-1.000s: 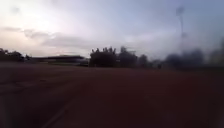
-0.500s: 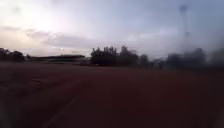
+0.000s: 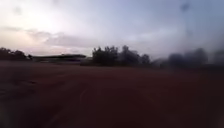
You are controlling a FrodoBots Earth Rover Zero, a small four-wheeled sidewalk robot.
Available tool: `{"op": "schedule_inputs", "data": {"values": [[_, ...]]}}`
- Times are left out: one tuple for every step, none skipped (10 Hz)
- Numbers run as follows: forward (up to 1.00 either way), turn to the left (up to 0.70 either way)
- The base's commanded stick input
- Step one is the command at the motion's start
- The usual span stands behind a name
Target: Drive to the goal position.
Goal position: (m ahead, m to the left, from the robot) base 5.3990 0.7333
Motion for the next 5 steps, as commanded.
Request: {"op": "schedule_inputs", "data": {"values": [[0.70, 0.00], [0.70, 0.00], [0.70, 0.00], [0.70, 0.00], [0.70, 0.00]]}}
